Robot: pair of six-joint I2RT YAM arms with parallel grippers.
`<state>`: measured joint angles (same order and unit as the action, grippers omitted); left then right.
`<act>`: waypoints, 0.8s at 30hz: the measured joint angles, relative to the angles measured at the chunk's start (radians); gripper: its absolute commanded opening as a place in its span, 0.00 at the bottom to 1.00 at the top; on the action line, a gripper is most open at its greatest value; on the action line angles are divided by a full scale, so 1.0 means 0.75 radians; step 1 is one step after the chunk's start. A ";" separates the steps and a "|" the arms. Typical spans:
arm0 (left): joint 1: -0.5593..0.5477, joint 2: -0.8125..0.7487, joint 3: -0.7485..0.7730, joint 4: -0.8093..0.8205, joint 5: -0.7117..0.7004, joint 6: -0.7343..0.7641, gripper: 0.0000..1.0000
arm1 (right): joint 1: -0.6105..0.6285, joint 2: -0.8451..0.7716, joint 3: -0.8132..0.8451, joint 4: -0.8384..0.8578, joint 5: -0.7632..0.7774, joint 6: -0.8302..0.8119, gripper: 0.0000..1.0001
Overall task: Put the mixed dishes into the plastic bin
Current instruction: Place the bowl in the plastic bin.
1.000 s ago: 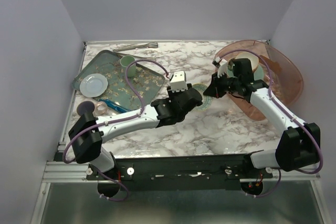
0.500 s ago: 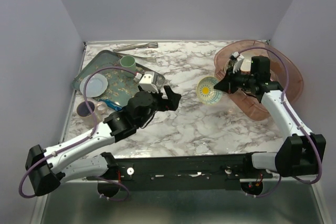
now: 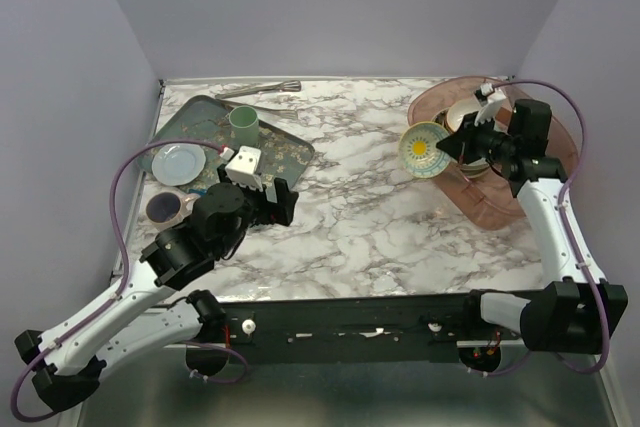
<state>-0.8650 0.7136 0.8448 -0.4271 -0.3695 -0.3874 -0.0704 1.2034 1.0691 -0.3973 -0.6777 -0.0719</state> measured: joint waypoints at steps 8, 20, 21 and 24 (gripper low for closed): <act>0.008 -0.060 -0.106 -0.052 -0.101 0.108 0.99 | -0.032 0.036 0.141 -0.005 0.236 0.037 0.00; 0.018 -0.166 -0.140 -0.063 -0.125 0.137 0.99 | -0.109 0.223 0.301 -0.005 0.540 0.113 0.01; 0.020 -0.175 -0.140 -0.062 -0.126 0.137 0.99 | -0.124 0.242 0.310 -0.006 0.547 0.119 0.01; 0.027 -0.185 -0.140 -0.062 -0.126 0.138 0.99 | -0.171 0.312 0.346 -0.010 0.569 0.134 0.01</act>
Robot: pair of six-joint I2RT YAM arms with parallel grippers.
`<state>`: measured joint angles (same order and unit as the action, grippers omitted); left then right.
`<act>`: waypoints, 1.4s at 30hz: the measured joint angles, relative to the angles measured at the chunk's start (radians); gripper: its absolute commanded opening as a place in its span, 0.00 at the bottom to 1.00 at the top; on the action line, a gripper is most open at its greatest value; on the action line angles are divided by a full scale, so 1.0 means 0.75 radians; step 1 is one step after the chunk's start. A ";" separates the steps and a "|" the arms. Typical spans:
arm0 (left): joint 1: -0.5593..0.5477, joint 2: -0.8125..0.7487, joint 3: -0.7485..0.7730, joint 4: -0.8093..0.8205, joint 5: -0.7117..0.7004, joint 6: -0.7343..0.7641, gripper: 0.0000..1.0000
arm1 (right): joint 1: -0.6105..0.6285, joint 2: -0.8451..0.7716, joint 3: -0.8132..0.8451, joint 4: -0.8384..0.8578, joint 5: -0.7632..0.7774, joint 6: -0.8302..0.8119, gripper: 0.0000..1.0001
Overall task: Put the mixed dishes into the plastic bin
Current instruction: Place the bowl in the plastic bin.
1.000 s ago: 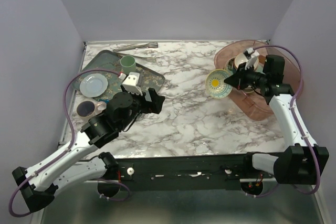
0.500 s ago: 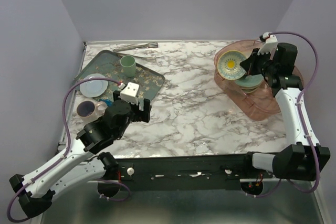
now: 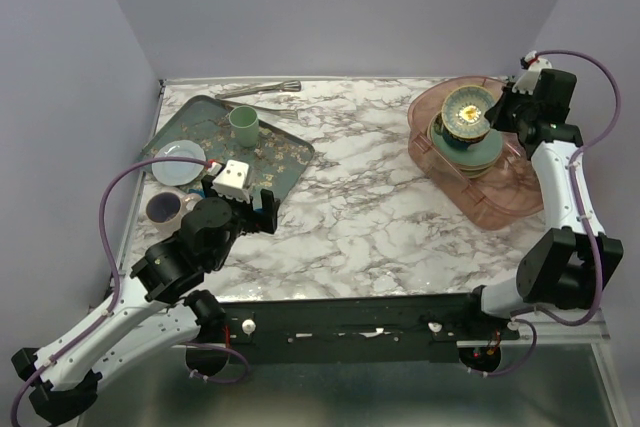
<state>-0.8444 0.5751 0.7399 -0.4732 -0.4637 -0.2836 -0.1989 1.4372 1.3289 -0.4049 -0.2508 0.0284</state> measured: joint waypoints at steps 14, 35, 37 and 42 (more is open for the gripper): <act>0.027 0.001 -0.002 0.000 0.001 0.001 0.99 | -0.058 0.169 0.101 -0.002 0.007 0.007 0.05; 0.044 0.001 -0.003 0.000 0.002 0.001 0.99 | -0.060 0.286 0.168 -0.004 0.004 -0.009 0.20; 0.045 0.001 -0.003 0.000 0.002 0.001 0.99 | -0.060 0.288 0.169 -0.006 0.004 -0.014 0.20; 0.045 0.001 -0.003 0.000 0.002 0.001 0.99 | -0.060 0.291 0.169 -0.012 0.004 -0.021 0.24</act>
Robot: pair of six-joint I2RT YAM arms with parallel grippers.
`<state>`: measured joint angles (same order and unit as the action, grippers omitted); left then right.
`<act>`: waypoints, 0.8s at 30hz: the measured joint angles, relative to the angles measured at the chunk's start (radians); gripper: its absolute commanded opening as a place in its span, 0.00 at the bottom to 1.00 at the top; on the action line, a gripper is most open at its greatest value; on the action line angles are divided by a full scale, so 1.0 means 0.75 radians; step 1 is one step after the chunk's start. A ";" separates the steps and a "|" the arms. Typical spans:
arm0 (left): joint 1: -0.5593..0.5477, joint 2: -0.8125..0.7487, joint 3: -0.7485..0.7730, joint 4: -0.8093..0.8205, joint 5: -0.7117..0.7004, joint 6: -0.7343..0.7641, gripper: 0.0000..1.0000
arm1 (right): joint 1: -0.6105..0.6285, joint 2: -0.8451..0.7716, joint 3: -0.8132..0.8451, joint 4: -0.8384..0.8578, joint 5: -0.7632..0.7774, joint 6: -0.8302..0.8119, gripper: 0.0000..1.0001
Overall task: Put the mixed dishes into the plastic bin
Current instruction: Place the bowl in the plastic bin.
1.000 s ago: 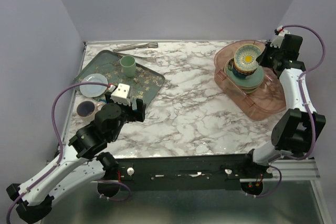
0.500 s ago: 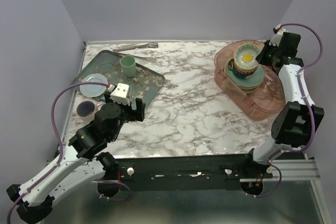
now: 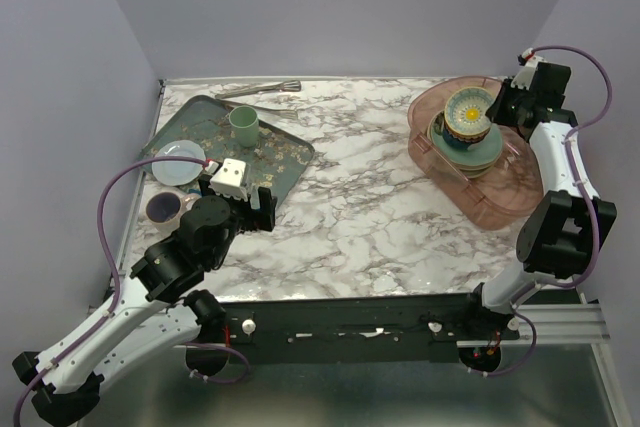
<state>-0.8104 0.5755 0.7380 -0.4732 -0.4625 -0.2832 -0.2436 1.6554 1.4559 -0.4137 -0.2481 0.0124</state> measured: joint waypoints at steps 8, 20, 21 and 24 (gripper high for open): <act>0.007 0.000 0.000 0.000 0.000 0.000 0.99 | -0.001 0.000 0.000 -0.001 -0.011 -0.007 0.32; 0.015 0.000 0.000 0.000 0.001 0.000 0.99 | -0.001 -0.028 0.017 0.000 -0.017 -0.016 0.36; 0.015 -0.001 0.000 0.000 0.001 0.000 0.99 | -0.001 -0.035 0.017 0.001 -0.017 -0.019 0.36; 0.017 0.000 0.000 0.000 0.002 0.000 0.99 | -0.001 -0.063 0.017 0.001 -0.016 -0.029 0.36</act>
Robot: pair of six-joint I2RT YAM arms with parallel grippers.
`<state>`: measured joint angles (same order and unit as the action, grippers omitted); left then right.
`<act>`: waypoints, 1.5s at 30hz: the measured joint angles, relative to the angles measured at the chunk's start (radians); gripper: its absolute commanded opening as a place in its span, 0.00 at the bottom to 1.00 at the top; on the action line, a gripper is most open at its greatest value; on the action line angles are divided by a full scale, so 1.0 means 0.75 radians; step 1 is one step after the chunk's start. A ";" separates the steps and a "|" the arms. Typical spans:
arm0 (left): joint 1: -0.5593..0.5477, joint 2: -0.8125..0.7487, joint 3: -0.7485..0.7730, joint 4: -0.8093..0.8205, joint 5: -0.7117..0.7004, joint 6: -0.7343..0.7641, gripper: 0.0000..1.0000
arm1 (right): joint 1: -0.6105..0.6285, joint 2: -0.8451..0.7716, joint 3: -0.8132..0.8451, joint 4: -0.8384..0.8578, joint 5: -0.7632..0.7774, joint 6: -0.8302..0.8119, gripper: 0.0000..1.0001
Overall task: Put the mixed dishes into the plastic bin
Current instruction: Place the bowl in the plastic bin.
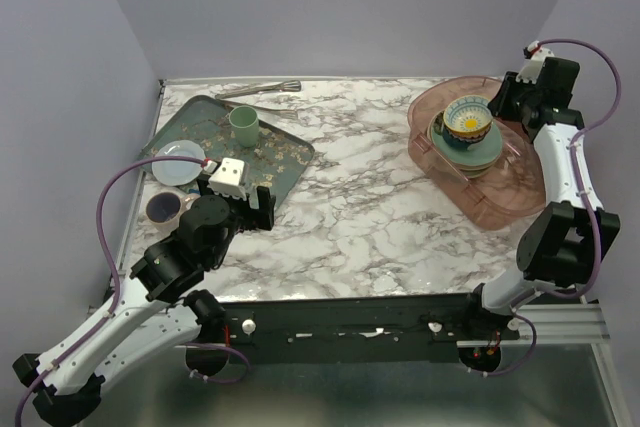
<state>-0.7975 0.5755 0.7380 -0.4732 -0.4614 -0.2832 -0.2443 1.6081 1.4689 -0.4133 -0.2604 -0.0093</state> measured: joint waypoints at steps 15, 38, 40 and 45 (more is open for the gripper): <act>0.044 0.030 0.000 0.001 0.011 0.000 0.99 | 0.000 -0.032 -0.028 0.011 0.007 -0.023 0.21; 0.103 0.043 -0.001 0.007 0.041 -0.002 0.99 | -0.052 0.012 -0.063 0.014 -0.065 -0.024 0.21; 0.116 0.040 -0.001 0.010 0.042 -0.007 0.99 | -0.058 -0.025 -0.085 0.012 -0.113 -0.024 0.22; 0.173 0.033 -0.002 0.014 0.044 -0.028 0.99 | -0.069 -0.132 -0.127 0.013 -0.329 -0.033 0.24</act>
<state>-0.6674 0.5999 0.7364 -0.4629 -0.4286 -0.3042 -0.2958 1.5089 1.3739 -0.4038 -0.5068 -0.0341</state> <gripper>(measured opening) 0.985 0.223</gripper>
